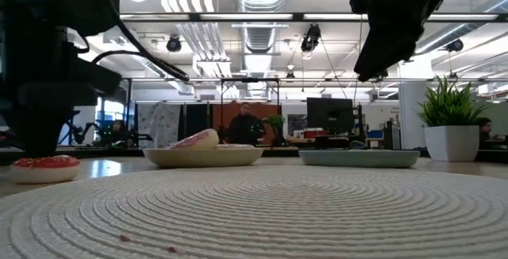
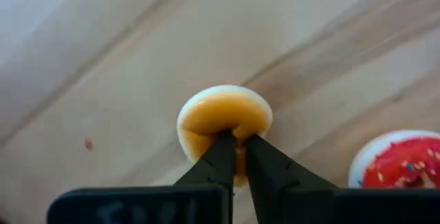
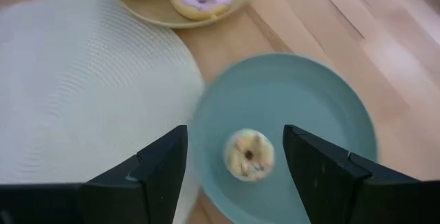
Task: Pick & Place donuts
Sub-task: Put the small orange donut on the light blue plate
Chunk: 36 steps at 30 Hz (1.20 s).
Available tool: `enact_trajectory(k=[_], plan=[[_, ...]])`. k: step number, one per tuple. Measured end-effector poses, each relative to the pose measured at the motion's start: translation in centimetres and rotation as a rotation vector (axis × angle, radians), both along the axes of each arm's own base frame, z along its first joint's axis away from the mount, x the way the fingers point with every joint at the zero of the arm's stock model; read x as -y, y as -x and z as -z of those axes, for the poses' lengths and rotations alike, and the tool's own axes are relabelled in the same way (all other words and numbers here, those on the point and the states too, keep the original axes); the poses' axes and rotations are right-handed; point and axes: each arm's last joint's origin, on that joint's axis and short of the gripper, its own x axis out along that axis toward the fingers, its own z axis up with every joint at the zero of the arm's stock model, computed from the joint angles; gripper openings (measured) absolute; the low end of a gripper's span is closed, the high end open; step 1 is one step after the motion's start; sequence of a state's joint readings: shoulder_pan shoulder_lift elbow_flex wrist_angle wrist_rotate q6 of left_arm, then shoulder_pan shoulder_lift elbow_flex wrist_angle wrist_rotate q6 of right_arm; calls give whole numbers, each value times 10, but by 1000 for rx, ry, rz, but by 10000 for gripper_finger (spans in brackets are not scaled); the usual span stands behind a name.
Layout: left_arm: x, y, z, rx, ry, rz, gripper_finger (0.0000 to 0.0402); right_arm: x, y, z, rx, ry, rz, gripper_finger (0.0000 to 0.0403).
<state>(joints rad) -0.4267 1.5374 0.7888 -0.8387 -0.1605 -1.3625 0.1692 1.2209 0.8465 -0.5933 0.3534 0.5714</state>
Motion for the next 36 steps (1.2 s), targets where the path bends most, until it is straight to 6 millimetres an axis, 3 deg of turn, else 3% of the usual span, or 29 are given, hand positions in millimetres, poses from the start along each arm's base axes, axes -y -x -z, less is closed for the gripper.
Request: enact_trajectory(k=[4,11,14,18,27,36], plan=[[0,-8,-29,155,16,23,1,-3,-8,-5,81,-23,-83,230],[2,-31,-118,869,95,412,0,-11,-25,-25,316,-23,-344,230],[-11,-32,-136,1022,109,430,0,-13,-29,-31,380,10,-446,230],[-30,-39,-136,1027,147,413,0,-15,-30,-37,400,85,-536,230],[-62,-90,-124,1202,246,485,0,-26,-47,-51,407,339,-755,231],[-64,-119,-122,1174,314,572,0,-33,-70,-52,258,364,-801,231]])
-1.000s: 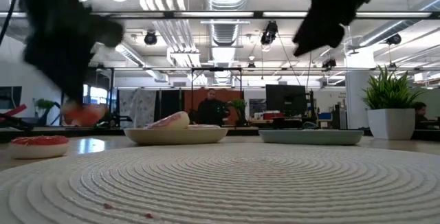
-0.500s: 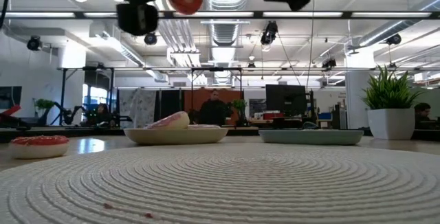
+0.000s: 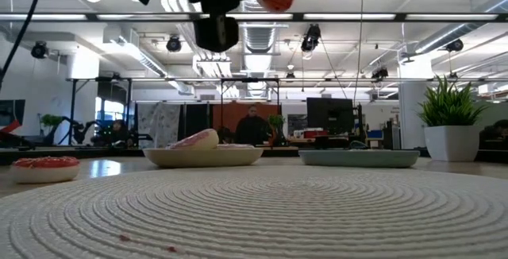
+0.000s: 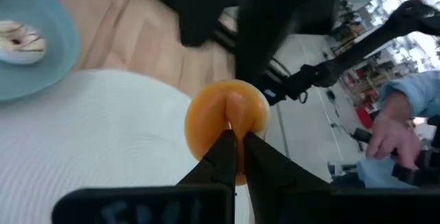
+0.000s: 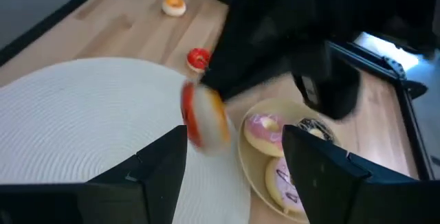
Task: Pick & Place donuts
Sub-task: Put the small orange donut on the light blue plate
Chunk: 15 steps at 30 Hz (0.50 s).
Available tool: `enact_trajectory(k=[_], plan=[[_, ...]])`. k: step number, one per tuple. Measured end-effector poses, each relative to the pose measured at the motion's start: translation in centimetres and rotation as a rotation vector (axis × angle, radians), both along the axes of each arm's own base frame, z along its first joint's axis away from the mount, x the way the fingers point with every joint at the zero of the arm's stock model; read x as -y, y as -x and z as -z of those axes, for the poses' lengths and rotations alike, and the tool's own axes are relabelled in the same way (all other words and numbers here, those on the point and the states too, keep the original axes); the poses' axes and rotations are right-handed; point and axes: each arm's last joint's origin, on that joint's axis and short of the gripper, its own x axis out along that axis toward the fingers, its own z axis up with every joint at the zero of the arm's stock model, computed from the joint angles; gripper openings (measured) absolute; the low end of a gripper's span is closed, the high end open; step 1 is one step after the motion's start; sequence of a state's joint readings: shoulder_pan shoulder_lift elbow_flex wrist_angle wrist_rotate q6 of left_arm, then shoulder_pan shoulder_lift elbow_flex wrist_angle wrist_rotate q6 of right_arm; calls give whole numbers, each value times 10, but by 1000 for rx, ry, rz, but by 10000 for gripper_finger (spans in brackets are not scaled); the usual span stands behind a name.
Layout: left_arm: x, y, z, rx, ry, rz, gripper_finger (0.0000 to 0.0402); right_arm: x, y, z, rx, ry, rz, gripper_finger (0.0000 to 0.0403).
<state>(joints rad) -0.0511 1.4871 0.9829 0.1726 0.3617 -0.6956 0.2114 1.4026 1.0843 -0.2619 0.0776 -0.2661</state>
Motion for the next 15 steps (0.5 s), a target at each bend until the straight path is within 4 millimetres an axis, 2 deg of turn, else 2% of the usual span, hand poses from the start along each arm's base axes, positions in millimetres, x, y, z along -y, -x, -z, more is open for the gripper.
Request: enact_trajectory(k=[8,15], plan=[[-3,-9,1,-11,-15,10,0,-6,-16,4,-104,13,-19,230],[-5,-8,5,-46,-18,0,0,-7,-16,4,-162,1,-23,212]])
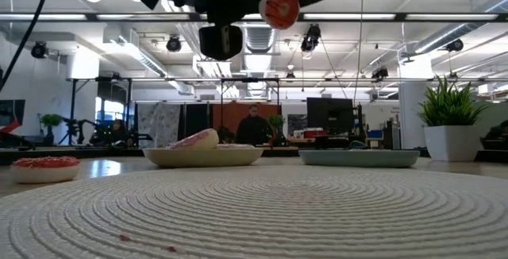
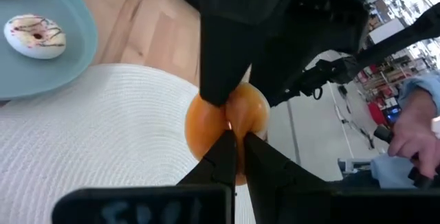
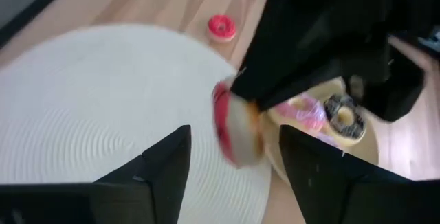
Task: Pick & Place donuts
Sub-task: Put the small orange donut on the light blue plate
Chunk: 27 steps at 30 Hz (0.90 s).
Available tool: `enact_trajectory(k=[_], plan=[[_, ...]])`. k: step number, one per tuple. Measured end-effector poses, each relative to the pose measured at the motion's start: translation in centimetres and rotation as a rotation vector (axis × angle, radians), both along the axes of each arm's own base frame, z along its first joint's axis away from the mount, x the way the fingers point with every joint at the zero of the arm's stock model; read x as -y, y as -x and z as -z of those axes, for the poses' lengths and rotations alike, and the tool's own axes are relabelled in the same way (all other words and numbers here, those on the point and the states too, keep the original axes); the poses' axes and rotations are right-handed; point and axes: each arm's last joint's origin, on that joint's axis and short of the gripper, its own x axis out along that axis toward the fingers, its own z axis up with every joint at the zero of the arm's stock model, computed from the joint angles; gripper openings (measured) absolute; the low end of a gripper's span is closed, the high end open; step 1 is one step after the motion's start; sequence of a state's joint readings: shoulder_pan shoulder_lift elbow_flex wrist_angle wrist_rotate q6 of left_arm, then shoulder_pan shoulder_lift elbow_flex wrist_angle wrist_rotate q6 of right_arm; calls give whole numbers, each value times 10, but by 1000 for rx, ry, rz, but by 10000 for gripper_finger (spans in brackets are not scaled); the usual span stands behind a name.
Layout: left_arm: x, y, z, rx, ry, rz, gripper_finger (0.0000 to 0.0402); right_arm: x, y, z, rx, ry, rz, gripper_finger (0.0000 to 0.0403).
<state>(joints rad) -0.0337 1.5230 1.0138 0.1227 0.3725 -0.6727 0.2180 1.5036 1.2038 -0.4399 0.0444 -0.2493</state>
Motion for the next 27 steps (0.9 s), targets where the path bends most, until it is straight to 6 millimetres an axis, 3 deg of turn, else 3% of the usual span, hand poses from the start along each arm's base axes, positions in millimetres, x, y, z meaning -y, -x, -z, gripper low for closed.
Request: enact_trajectory(k=[12,22,27], plan=[[-2,-1,-2,26,0,-13,0,0,-1,3,0,-24,25,142],[-4,-2,-2,8,19,-78,1,2,0,5,-33,-75,94,61],[-6,-1,0,-14,2,-156,41,6,6,12,-143,-136,189,26]])
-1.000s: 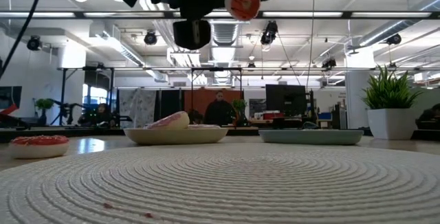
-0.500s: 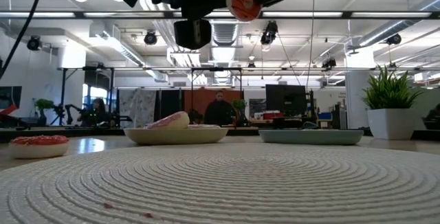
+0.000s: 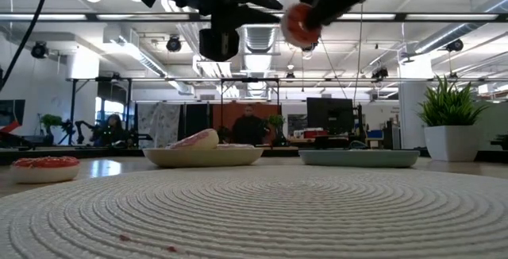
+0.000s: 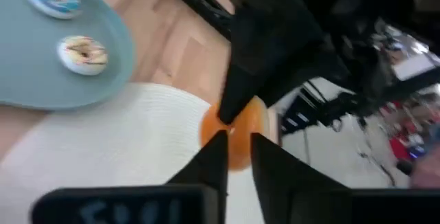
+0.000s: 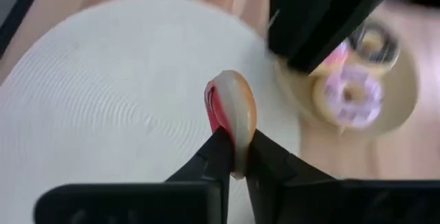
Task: Pick & Place donuts
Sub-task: Put the small orange donut on the light blue plate
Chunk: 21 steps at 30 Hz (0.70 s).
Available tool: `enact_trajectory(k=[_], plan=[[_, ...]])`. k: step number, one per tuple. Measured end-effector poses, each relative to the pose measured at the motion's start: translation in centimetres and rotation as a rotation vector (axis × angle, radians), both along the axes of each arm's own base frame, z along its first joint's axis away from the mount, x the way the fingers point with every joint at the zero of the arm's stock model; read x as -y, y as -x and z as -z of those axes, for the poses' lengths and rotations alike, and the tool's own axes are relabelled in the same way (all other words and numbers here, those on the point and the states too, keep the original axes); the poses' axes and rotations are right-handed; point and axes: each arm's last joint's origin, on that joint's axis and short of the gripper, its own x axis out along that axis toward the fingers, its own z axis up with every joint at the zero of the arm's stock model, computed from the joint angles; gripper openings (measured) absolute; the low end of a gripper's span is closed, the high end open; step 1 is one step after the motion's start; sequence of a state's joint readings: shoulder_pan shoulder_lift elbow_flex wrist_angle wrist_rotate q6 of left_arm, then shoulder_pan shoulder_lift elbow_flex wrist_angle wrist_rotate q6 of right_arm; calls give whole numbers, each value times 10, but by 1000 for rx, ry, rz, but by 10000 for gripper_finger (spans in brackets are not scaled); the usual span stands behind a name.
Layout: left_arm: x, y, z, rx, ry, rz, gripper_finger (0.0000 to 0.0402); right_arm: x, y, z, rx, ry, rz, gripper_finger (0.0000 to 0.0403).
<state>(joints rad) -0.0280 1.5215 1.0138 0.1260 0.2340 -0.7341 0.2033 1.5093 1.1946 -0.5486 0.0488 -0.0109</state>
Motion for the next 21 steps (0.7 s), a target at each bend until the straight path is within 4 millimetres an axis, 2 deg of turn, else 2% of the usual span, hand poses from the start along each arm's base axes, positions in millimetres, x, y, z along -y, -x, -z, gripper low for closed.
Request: enact_trajectory(k=[4,8,12,17,21], plan=[[-3,4,8,-92,-51,-97,94,12,7,11,-125,-59,141,19],[-1,10,13,-179,-100,-162,129,40,18,33,-260,-112,343,22],[14,13,11,-178,-105,-119,136,80,30,58,-341,-225,522,22],[39,21,12,-217,-138,-106,137,130,41,81,-344,-375,688,22],[54,29,17,-273,-174,-149,137,157,44,94,-369,-456,746,28]])
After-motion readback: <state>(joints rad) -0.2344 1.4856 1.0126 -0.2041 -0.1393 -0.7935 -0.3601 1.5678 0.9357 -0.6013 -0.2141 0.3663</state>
